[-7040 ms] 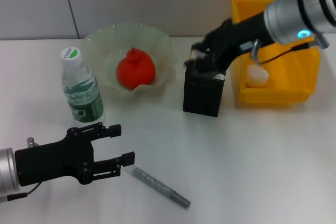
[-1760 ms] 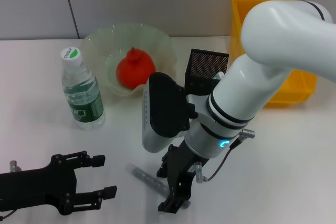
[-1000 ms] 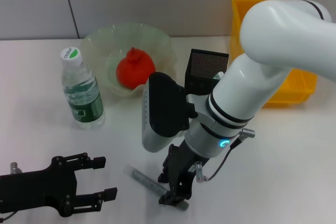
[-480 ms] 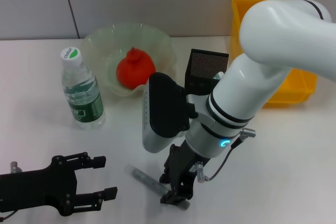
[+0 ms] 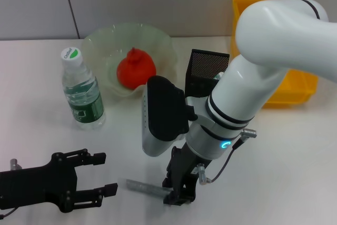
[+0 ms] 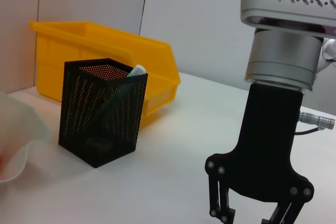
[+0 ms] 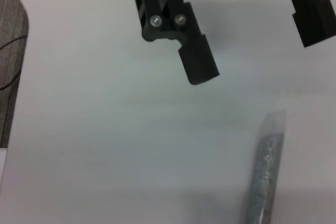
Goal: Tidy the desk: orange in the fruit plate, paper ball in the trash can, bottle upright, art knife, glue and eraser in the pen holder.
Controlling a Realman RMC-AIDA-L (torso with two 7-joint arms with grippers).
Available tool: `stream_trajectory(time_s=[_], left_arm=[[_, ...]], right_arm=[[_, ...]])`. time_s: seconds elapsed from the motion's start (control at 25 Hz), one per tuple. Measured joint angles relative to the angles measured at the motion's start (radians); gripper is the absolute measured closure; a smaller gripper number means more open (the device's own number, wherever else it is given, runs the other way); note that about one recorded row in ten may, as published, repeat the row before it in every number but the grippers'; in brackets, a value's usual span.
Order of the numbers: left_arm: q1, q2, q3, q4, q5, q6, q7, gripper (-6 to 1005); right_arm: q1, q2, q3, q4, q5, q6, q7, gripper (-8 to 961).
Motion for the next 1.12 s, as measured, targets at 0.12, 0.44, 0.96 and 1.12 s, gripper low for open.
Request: stream_trajectory(time_s=[0.12, 0.44, 0.96, 1.12], left_arm=[[-0.001, 0.000, -0.002, 0.000, 0.000, 0.000, 0.000, 229], [-0.005, 0.000, -0.003, 0.000, -0.002, -0.001, 0.000, 229], [-0.008, 0.000, -0.008, 0.000, -0.003, -0.002, 0.000, 229], [-0.008, 0.001, -0.013, 0.000, -0.003, -0.002, 0.000, 229]], right_arm=[[0.000, -0.001, 0.000, -0.002, 0.000, -0.001, 0.000, 665], [0.000, 0.001, 0.000, -0.002, -0.026, -0.001, -0.001, 719], [-0.004, -0.003, 0.012, -0.019, -0.026, -0.003, 0.000, 774], [-0.012, -0.008, 0.047, -0.035, -0.039, -0.033, -0.006, 809]])
